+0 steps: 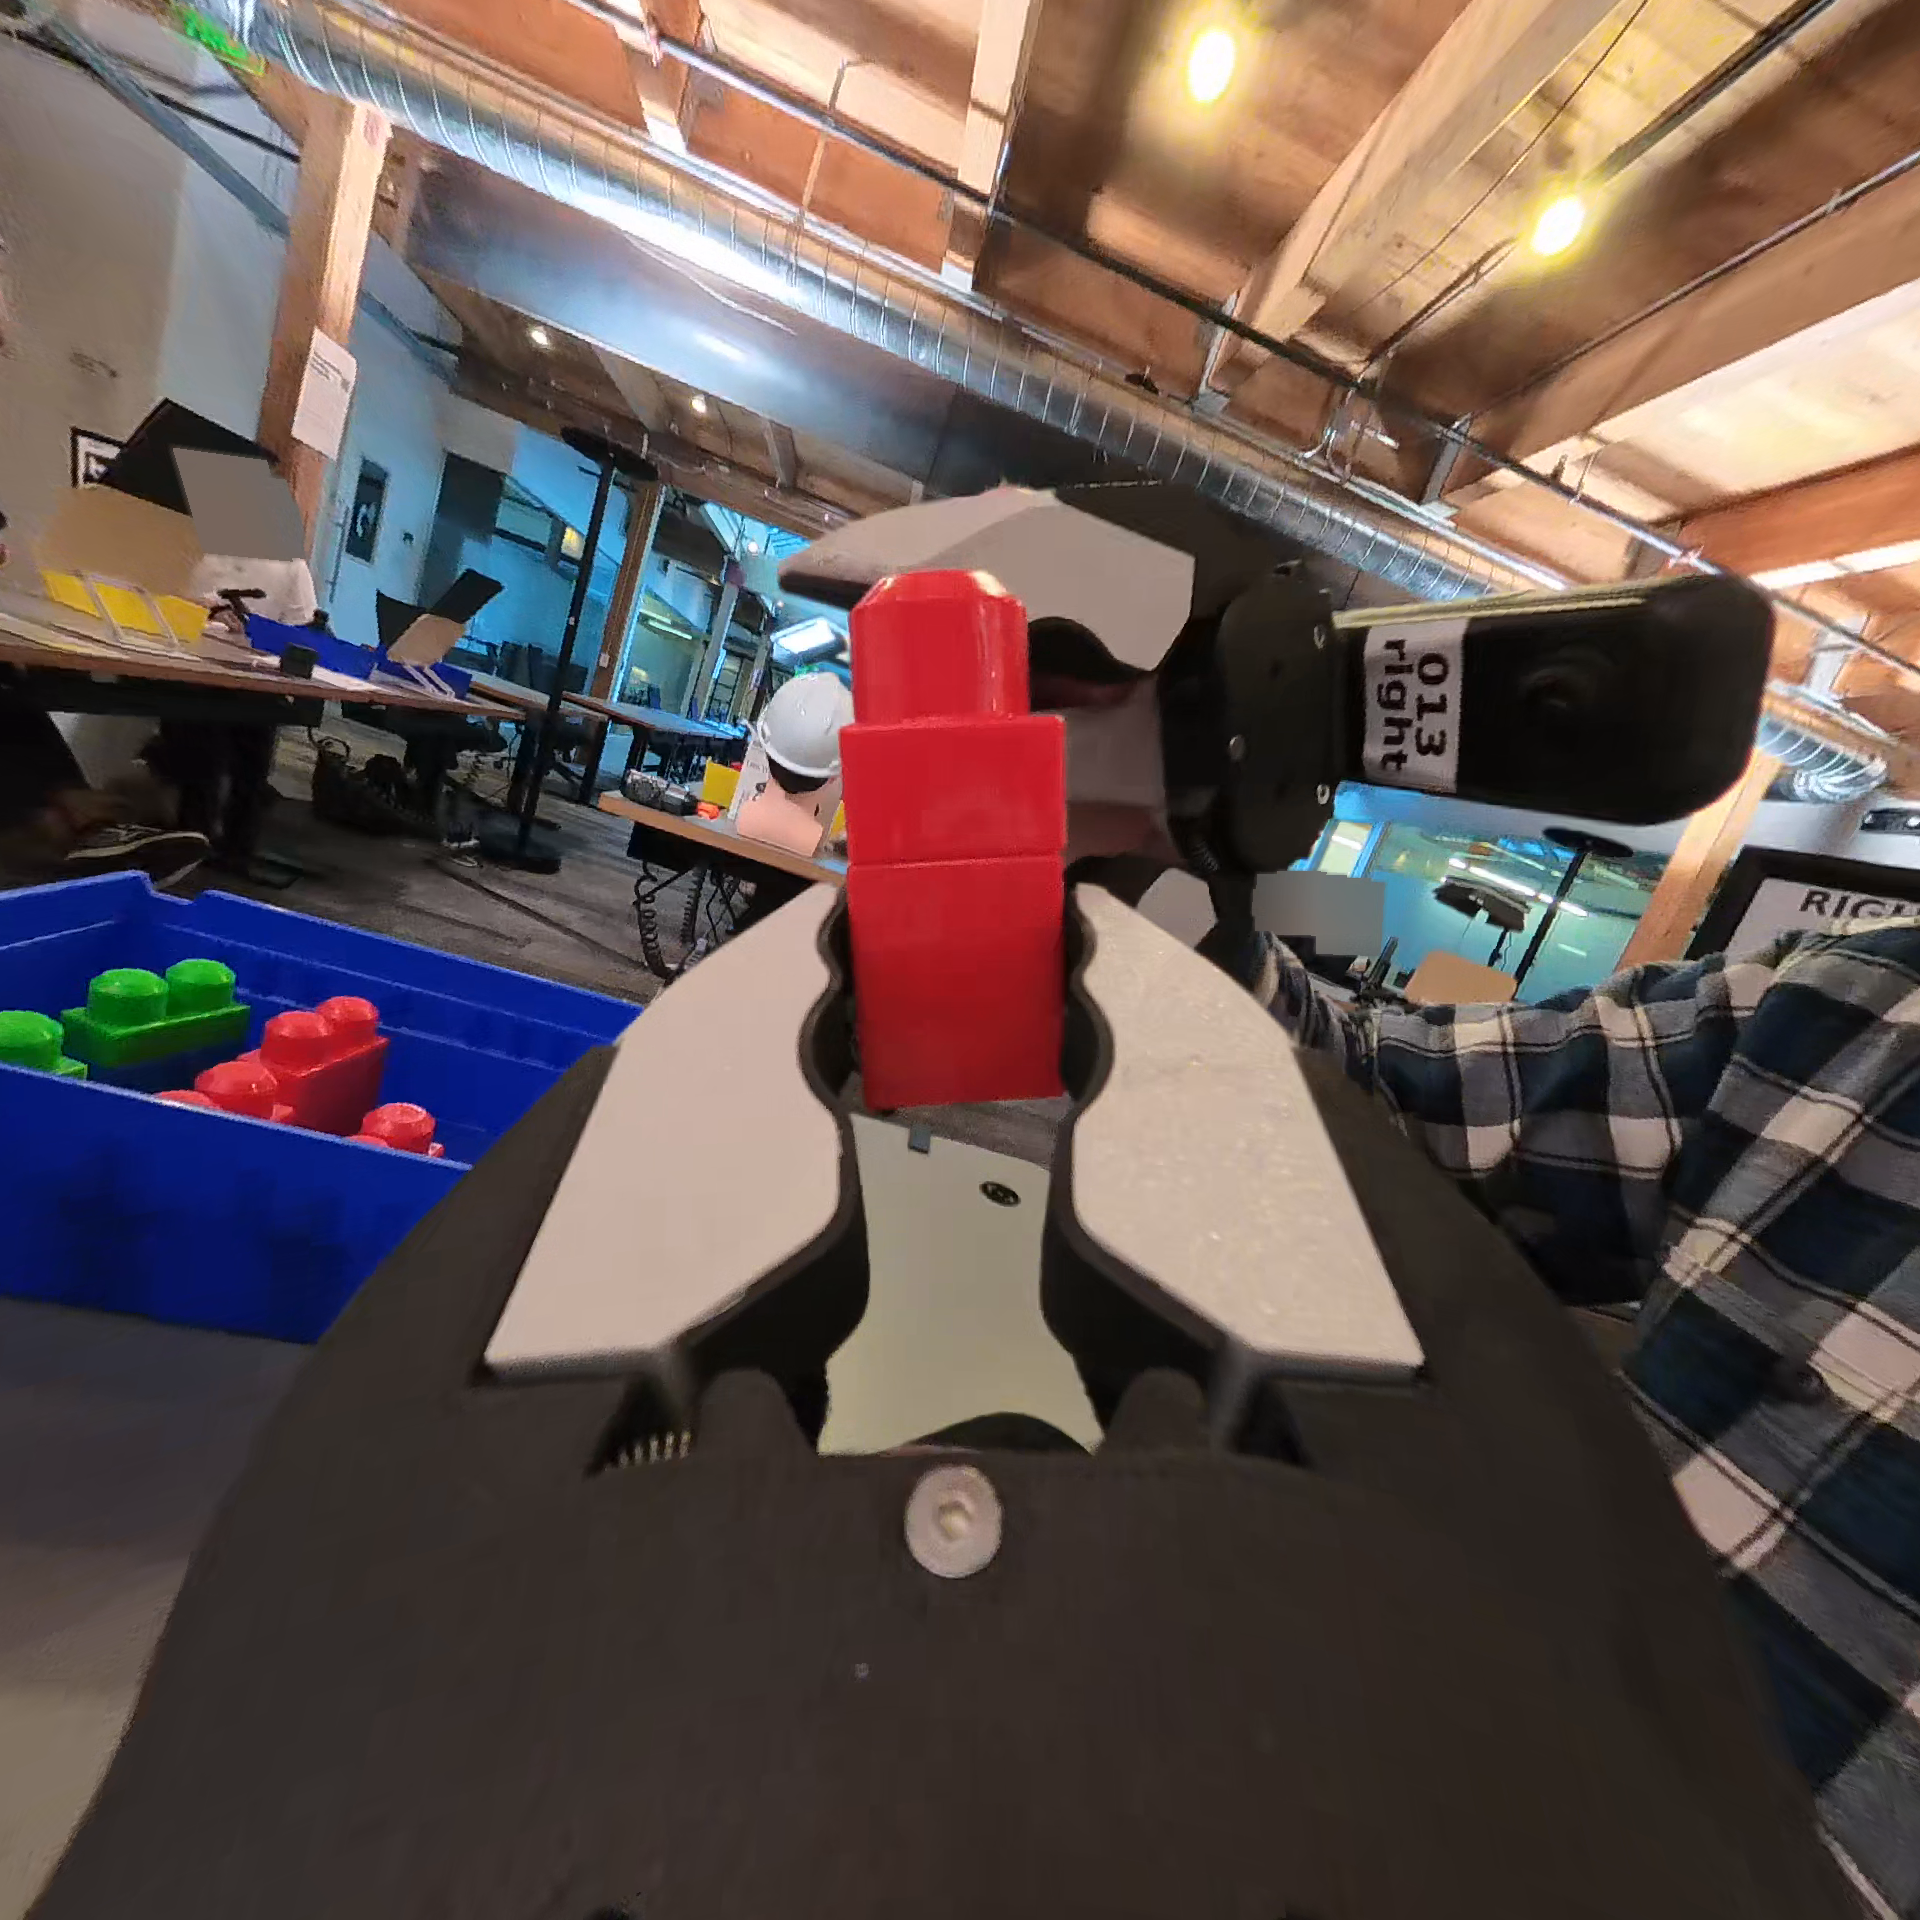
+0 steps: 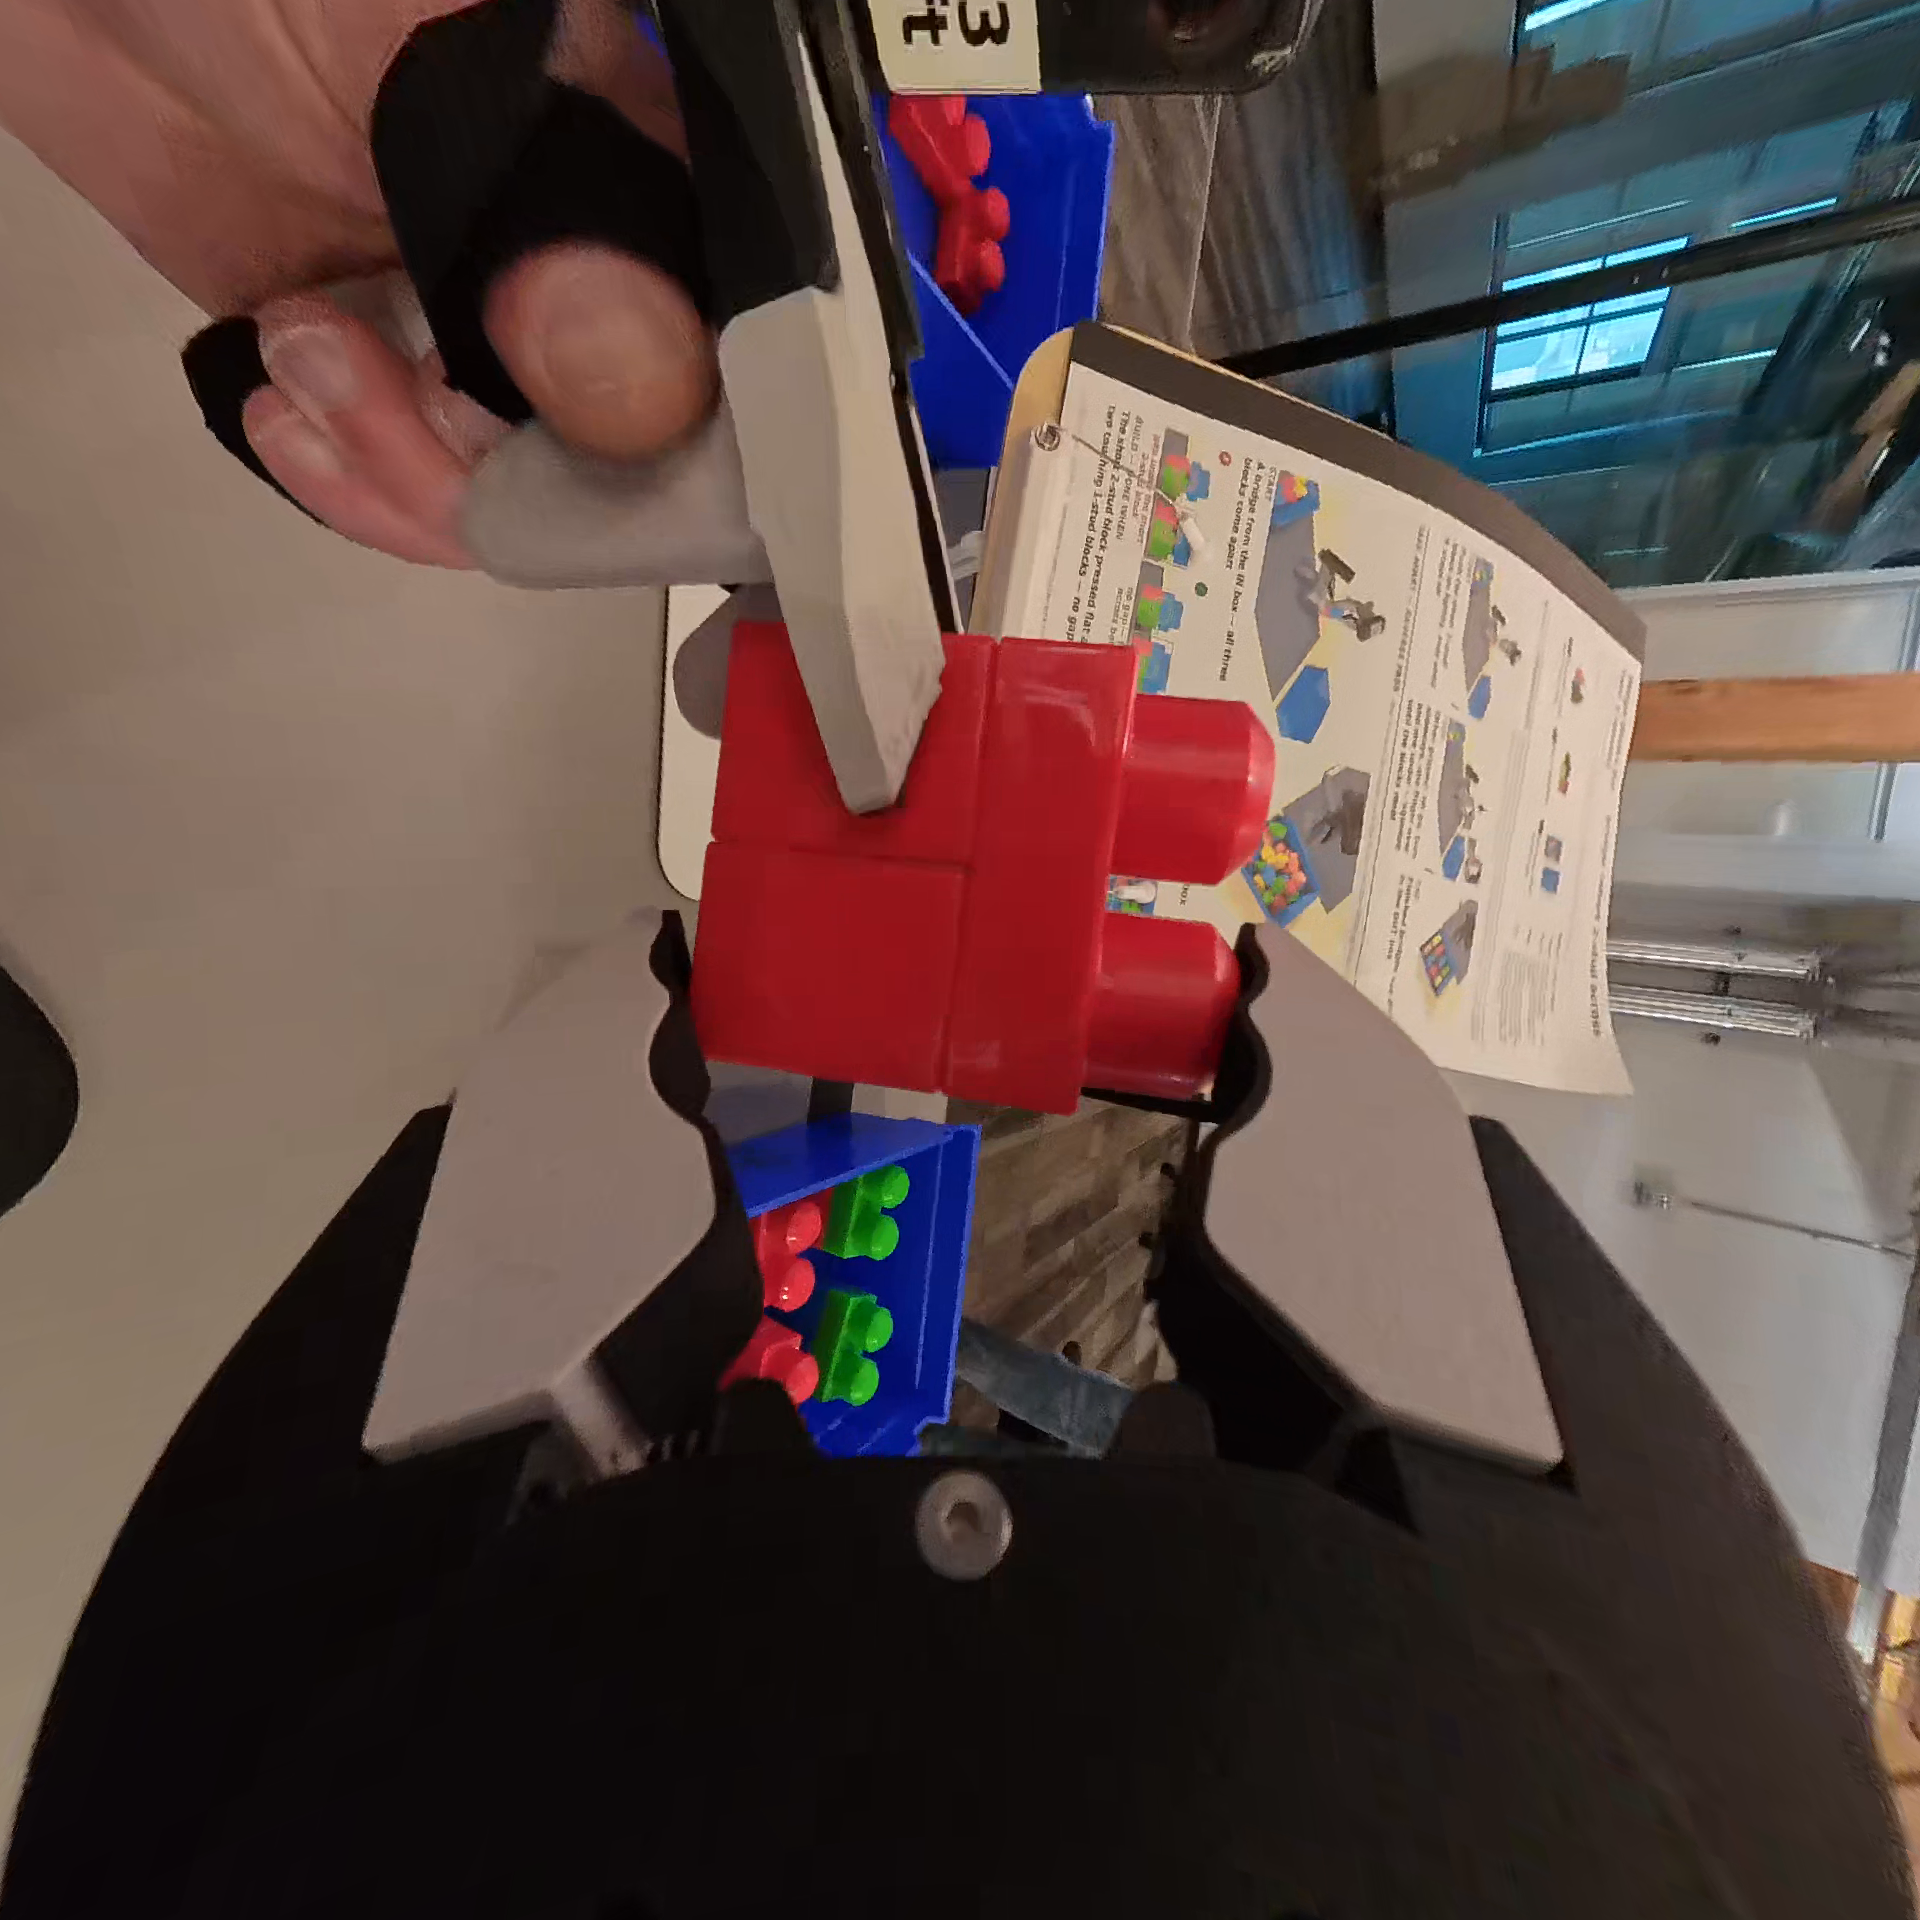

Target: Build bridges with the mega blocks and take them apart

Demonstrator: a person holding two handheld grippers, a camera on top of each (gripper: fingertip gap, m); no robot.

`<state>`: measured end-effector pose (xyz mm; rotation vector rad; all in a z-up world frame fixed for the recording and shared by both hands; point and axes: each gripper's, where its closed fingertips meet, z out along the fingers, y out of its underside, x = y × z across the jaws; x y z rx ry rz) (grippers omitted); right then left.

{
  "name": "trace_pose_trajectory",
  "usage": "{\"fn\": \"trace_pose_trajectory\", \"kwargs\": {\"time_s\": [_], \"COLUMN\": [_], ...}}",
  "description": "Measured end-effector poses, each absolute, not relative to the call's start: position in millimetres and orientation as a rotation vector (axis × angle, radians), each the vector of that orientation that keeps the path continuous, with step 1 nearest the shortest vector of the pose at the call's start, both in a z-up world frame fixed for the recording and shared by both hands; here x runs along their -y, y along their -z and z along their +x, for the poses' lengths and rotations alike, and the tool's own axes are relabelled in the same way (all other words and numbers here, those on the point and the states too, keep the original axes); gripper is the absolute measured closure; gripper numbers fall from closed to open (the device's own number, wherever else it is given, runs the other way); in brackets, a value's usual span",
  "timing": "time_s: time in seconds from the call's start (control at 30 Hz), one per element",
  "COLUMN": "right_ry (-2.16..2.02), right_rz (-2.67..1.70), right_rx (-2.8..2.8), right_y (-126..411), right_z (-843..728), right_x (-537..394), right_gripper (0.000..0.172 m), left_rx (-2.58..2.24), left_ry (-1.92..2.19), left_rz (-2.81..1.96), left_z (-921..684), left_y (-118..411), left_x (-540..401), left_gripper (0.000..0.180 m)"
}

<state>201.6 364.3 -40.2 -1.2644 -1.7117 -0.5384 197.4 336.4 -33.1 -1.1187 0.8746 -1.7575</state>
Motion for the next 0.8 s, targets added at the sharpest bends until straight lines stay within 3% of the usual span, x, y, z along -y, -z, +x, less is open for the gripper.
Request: {"fn": "trace_pose_trajectory", "kwargs": {"time_s": [0.1, 0.17, 0.33, 0.53, 0.7, 0.73, 0.8], "right_ry": [0.599, 0.675, 0.753, 0.712, 0.372, 0.286, 0.064], "right_rz": [-1.237, -1.231, -1.208, -1.282, -1.415, -1.46, -1.544], "right_rx": [1.682, 1.627, 1.57, 1.587, 1.714, 1.721, 1.762], "right_y": [34.7, 30.6, 32.3, 37.4, 44.5, 39.1, 28.1], "right_z": [202.4, 204.4, 200.9, 202.3, 207.2, 211.1, 217.2], "right_x": [-368.8, -373.6, -377.3, -377.8, -359.1, -355.8, -347.4], "right_gripper": [0.075, 0.05, 0.07, 0.071, 0.061, 0.062, 0.091], "left_rx": [-0.827, -0.759, -0.775, -0.735, -0.813, -0.836, -0.876], "left_ry": [1.733, 1.721, 1.688, 1.71, 1.59, 1.585, 1.572], "left_rz": [-1.117, -1.137, -1.144, -1.144, -1.181, -1.172, -1.122], "left_z": [196.7, 195.3, 203.2, 204.5, 207.6, 206.4, 204.2], "left_y": [29.3, 27.1, 26.5, 29.4, 42.4, 43.4, 41.6], "left_x": [-340.7, -347.6, -339.6, -341.6, -346.9, -346.7, -343.9], "left_gripper": [0.145, 0.145, 0.145, 0.145, 0.145, 0.145, 0.145]}}
